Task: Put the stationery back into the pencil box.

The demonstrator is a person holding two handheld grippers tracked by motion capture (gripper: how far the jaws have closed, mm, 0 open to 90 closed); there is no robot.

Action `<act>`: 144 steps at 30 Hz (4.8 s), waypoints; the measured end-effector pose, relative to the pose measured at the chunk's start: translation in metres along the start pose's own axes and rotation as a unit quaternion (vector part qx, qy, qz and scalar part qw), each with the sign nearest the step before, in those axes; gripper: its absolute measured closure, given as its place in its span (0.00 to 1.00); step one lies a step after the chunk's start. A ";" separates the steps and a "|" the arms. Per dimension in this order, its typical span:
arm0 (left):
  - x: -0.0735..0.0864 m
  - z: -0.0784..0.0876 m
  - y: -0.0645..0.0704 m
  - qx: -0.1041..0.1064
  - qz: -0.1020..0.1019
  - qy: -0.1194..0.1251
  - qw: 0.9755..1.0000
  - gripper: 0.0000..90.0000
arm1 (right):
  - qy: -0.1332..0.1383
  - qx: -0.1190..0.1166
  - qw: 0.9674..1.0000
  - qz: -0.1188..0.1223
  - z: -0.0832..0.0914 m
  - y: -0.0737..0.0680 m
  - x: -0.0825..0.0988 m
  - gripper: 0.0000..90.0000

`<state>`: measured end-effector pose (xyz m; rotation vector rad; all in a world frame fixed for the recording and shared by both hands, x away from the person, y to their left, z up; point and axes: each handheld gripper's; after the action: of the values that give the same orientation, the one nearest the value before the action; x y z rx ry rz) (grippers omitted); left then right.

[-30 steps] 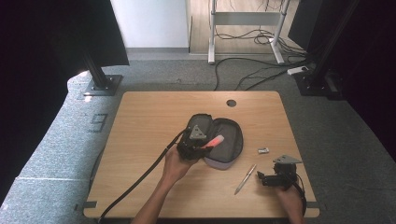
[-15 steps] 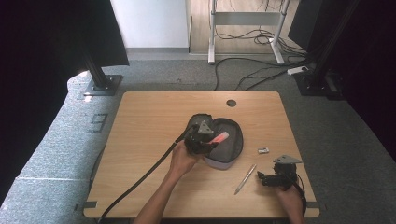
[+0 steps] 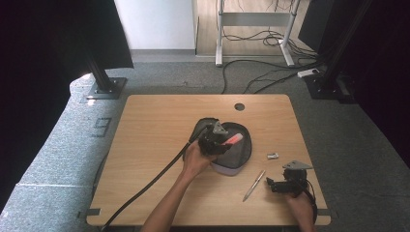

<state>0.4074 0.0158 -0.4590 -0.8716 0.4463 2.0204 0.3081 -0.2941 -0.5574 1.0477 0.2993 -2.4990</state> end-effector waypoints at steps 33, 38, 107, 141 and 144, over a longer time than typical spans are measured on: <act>0.010 -0.058 -0.005 -0.004 0.002 -0.047 0.999 0.73 | 0.000 -0.001 1.000 0.000 0.000 0.000 0.000 0.00; 0.012 -0.060 -0.006 -0.002 0.003 -0.052 0.999 0.73 | 0.000 -0.001 1.000 0.000 0.000 0.000 0.000 0.00; 0.031 0.043 0.026 0.008 -0.033 -0.015 0.999 0.00 | 0.000 0.000 1.000 -0.001 0.000 0.000 0.000 0.00; 0.115 0.086 0.022 -0.025 0.002 0.016 1.000 0.00 | 0.000 0.000 1.000 0.000 0.000 0.000 0.000 0.00; 0.123 0.085 0.020 -0.027 0.006 0.017 0.999 0.00 | 0.000 0.000 1.000 0.000 0.000 0.000 0.000 0.00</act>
<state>0.3088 0.1262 -0.4893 -0.9403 0.4184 2.0401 0.3080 -0.2940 -0.5574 1.0470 0.2989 -2.4998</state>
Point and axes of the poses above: each handheld gripper's, and its own axes: z roughly backward along the jaws, x roughly out of its underside, y roughly to its right, and after that the axes turned 2 degrees about -x, right-handed
